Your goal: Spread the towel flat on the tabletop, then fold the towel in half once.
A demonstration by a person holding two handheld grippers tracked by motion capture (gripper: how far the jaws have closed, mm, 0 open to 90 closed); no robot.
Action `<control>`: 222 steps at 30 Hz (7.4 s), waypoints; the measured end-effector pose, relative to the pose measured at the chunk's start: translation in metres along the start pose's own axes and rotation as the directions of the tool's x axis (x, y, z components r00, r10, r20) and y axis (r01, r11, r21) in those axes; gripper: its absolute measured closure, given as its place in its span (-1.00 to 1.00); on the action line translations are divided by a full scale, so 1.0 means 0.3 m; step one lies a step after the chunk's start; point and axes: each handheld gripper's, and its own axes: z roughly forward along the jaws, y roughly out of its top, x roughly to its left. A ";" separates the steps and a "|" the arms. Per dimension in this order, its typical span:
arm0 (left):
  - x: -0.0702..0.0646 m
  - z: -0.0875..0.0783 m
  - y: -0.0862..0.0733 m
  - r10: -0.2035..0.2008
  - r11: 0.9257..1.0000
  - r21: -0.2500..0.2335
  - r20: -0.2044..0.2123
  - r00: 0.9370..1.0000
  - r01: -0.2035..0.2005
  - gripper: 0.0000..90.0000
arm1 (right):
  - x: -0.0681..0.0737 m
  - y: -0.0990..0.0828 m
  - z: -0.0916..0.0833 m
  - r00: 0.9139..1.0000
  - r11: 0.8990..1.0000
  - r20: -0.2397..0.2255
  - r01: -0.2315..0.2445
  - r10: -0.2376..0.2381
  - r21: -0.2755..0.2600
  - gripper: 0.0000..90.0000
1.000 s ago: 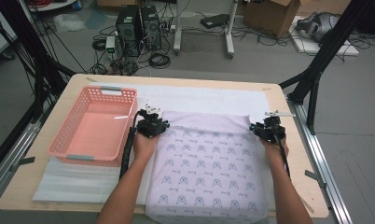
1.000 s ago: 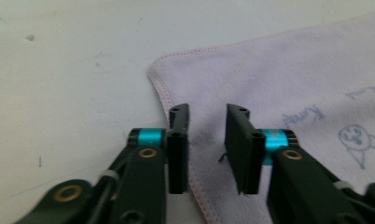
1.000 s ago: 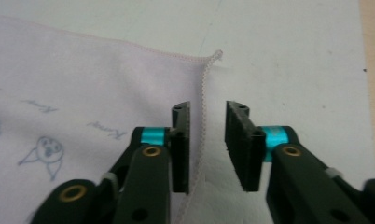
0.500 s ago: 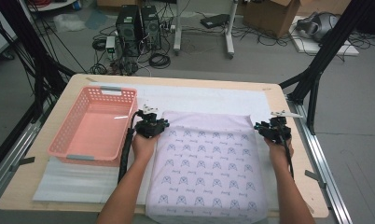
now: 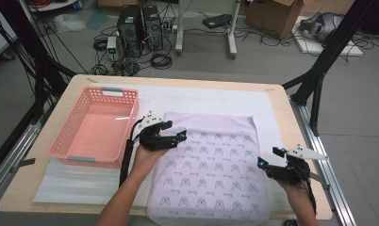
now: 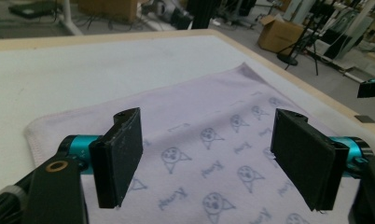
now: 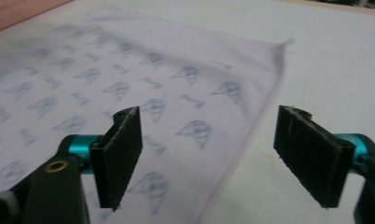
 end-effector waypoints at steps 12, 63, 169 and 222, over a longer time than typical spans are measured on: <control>-0.047 -0.075 -0.042 0.050 0.999 -0.011 -0.045 0.998 -0.050 -0.47 | 0.028 -0.033 -0.060 0.999 0.997 -0.010 0.039 -0.040 -0.059 -0.61; 0.214 0.152 -0.066 0.041 0.957 0.286 -0.315 0.948 0.054 -0.16 | -0.162 0.144 0.357 0.988 0.963 0.132 -0.114 0.083 0.245 -0.20; -0.156 -0.328 -0.178 0.034 0.995 0.093 -0.071 0.997 -0.027 0.92 | 0.117 -0.072 -0.098 0.999 0.993 0.026 -0.037 0.034 0.115 0.92; -0.054 -0.158 -0.198 -0.050 0.969 0.225 -0.215 0.975 0.100 0.57 | 0.135 -0.126 -0.181 0.991 0.991 -0.117 0.071 -0.058 0.112 0.32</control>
